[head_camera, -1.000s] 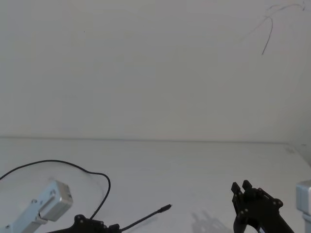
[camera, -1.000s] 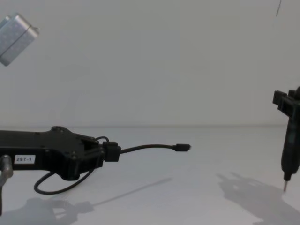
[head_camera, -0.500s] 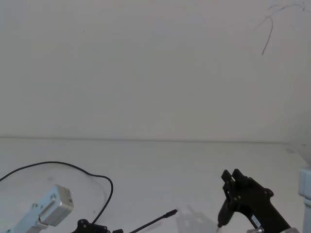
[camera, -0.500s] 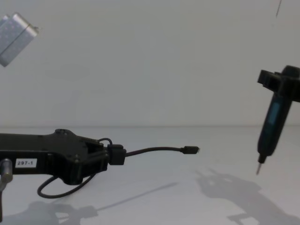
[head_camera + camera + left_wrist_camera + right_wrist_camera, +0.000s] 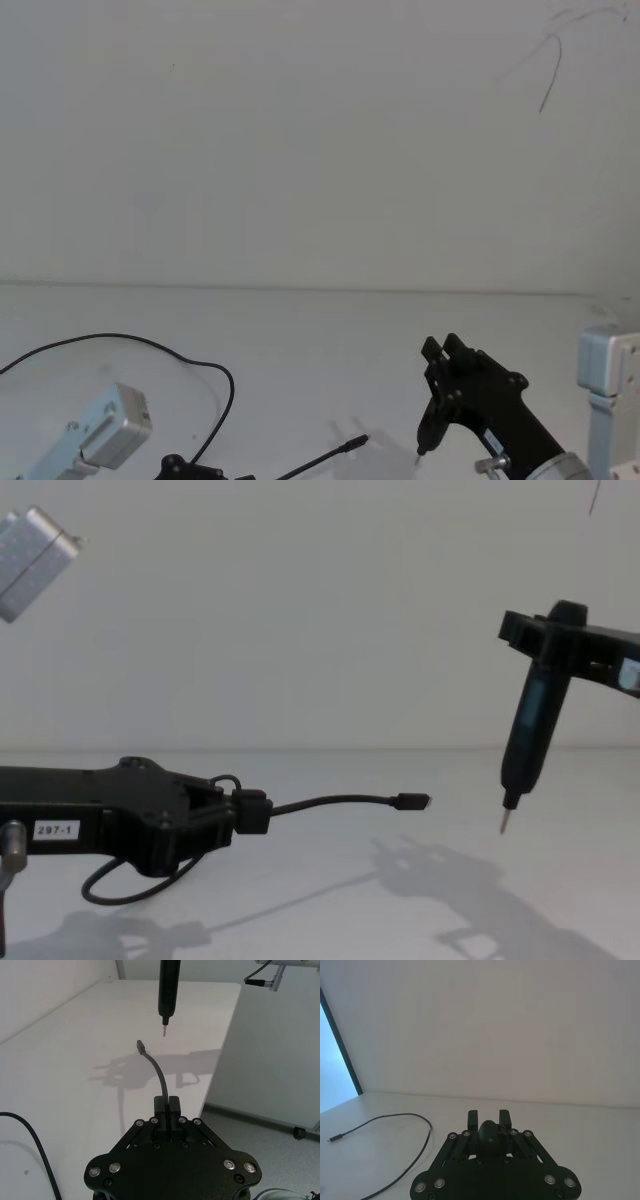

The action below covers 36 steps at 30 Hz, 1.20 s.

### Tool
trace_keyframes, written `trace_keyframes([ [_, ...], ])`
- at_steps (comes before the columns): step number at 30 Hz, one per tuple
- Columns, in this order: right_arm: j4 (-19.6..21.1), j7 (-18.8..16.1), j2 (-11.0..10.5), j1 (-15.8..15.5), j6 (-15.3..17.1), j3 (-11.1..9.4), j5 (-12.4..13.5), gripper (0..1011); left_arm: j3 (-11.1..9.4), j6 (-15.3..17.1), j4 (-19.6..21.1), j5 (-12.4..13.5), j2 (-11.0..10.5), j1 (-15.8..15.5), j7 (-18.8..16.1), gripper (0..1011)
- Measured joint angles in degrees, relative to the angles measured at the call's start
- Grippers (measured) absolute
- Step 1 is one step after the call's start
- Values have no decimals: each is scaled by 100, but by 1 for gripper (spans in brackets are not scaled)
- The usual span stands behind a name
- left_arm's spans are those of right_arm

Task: Pick up the data cable with the one hand.

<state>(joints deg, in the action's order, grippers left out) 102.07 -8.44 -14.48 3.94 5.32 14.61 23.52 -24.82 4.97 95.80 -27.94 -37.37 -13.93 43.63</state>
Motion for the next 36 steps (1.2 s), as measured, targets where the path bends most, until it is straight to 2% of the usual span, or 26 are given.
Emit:
trace_keyframes([
  [11, -224, 6, 65, 208, -303, 203, -414, 250, -4, -6, 5, -8, -3, 5, 8, 47],
  [16, -298, -7, 119, 271, -331, 221, -443, 250, -4, -6, 8, -11, -3, 7, 11, 47],
  [21, -350, -67, 181, 331, -270, 209, -375, 250, -4, -7, 8, -13, -3, 8, 13, 47],
  [36, -419, -279, 320, 462, 128, 151, 83, 250, -3, -7, 8, -13, -3, 8, 12, 47],
])
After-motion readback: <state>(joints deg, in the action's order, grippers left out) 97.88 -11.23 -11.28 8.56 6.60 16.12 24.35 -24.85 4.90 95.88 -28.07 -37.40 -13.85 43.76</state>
